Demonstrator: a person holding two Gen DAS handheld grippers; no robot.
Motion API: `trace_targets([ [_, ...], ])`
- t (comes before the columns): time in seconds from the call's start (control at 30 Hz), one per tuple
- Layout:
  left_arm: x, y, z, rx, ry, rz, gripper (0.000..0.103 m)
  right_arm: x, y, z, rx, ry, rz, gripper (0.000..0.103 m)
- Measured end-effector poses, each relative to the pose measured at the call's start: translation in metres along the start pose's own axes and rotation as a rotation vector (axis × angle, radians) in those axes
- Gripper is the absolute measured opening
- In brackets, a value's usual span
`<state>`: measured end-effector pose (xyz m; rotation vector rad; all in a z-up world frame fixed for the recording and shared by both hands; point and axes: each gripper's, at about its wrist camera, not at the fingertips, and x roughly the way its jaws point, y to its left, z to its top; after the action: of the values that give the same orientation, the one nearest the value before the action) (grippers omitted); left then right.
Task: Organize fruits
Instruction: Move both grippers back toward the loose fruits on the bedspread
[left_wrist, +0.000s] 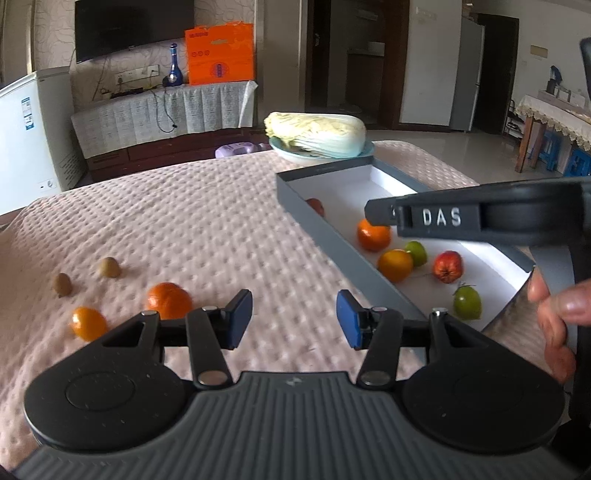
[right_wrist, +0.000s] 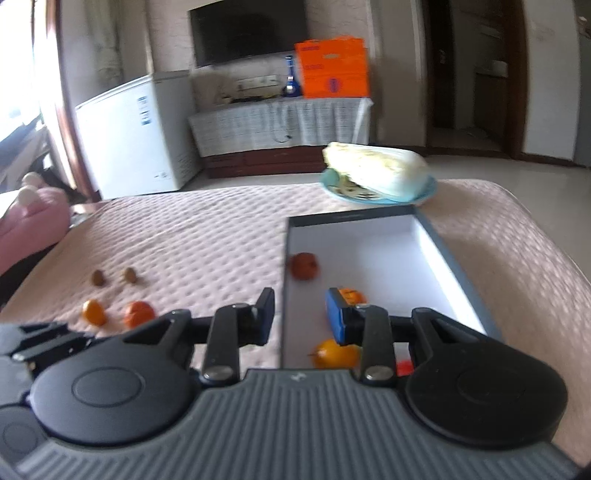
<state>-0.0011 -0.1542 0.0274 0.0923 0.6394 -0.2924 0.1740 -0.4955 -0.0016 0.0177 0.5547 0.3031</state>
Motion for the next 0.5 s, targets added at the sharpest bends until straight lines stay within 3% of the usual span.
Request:
trace_targets([
  [0.5,-0.024,0.071,-0.017,-0.037,0.006,0.111,0.057,0.011,0.054,0.002,-0.065,0.007,0.116,0.034],
])
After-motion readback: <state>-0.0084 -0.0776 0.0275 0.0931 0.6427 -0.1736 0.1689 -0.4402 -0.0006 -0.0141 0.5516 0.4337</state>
